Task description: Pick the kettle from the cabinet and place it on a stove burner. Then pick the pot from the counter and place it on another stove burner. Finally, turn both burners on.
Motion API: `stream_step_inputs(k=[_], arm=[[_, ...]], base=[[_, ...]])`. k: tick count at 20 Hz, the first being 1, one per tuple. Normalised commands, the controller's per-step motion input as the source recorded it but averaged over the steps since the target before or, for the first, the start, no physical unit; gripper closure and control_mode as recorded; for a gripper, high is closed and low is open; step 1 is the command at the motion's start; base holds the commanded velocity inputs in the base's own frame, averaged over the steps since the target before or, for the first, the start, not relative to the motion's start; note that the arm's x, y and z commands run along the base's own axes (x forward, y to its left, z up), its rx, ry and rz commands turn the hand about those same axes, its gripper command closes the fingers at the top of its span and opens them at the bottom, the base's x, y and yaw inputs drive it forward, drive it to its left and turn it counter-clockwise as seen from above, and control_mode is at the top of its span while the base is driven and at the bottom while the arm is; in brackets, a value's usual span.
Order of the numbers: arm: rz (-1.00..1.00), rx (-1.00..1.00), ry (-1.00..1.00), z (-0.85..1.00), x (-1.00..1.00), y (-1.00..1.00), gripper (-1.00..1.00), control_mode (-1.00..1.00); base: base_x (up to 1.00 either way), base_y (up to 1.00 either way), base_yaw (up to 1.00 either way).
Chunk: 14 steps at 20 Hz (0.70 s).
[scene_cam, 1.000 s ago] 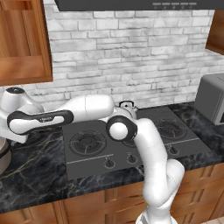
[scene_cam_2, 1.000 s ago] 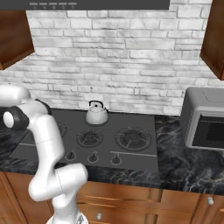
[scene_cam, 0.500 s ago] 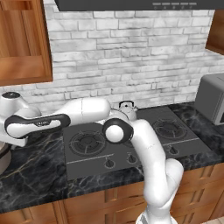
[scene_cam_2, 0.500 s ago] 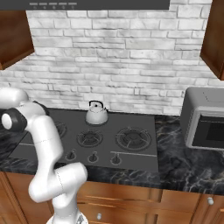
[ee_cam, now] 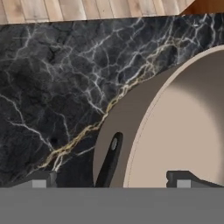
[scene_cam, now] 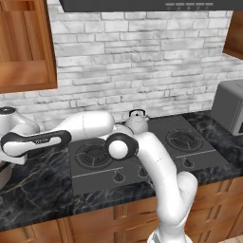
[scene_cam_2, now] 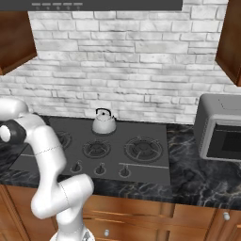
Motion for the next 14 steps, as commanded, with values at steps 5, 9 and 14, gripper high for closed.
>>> stream_step_inputs(k=[5, 9, 14], arm=[[0.0, -0.06, 0.0, -0.11, 0.0, 0.15, -1.0, -1.0], [0.0, -0.02, 0.0, -0.08, 0.0, 0.11, -1.0, -1.0], [0.0, 0.0, 0.0, -0.05, 0.0, 0.12, -1.0, -1.0]], base=[[0.0, 0.0, 0.0], [0.0, 0.0, 0.0], [0.0, 0.0, 0.0]])
